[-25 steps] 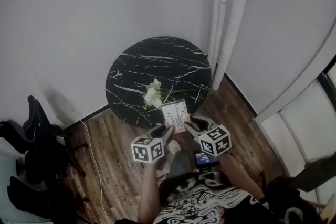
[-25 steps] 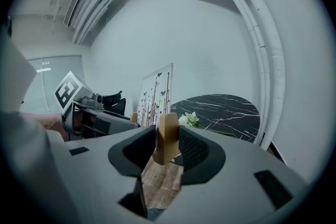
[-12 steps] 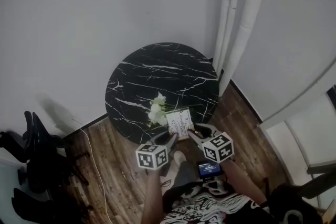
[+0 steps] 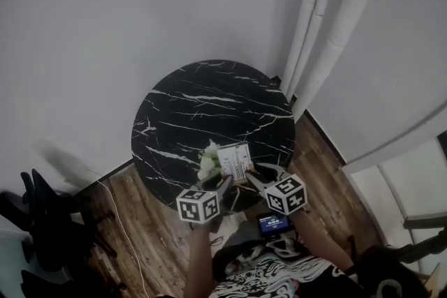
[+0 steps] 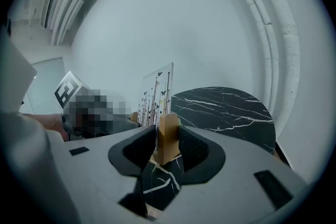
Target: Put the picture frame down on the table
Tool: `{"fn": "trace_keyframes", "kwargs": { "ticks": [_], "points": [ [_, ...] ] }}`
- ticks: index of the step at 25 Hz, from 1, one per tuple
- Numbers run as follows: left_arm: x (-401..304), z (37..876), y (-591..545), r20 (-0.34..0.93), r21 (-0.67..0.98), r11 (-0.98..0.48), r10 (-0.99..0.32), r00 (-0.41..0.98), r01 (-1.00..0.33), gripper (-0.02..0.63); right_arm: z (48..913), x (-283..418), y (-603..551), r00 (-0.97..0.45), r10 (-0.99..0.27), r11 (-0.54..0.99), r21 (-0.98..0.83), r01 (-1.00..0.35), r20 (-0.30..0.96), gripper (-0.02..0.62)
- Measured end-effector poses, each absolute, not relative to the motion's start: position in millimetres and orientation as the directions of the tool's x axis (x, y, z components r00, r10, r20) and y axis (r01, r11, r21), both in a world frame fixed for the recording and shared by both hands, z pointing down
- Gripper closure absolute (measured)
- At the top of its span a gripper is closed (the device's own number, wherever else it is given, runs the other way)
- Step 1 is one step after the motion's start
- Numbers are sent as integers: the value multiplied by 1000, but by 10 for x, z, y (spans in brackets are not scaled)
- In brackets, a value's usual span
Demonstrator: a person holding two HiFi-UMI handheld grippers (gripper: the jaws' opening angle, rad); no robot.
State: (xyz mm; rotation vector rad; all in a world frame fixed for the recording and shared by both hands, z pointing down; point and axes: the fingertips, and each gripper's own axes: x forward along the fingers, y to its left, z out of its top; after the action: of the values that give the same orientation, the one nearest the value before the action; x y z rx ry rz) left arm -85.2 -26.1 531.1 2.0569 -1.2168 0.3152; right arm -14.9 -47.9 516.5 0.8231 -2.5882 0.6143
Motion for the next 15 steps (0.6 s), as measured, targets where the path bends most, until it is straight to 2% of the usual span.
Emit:
{"fn": "trace_keyframes", "kwargs": {
  "ticks": [15],
  "points": [
    [-1341, 5422, -962, 524, 497, -324, -628, 576, -805, 469, 5256, -631, -1154, -739, -487, 707, -288, -646, 466, 456]
  ]
}}
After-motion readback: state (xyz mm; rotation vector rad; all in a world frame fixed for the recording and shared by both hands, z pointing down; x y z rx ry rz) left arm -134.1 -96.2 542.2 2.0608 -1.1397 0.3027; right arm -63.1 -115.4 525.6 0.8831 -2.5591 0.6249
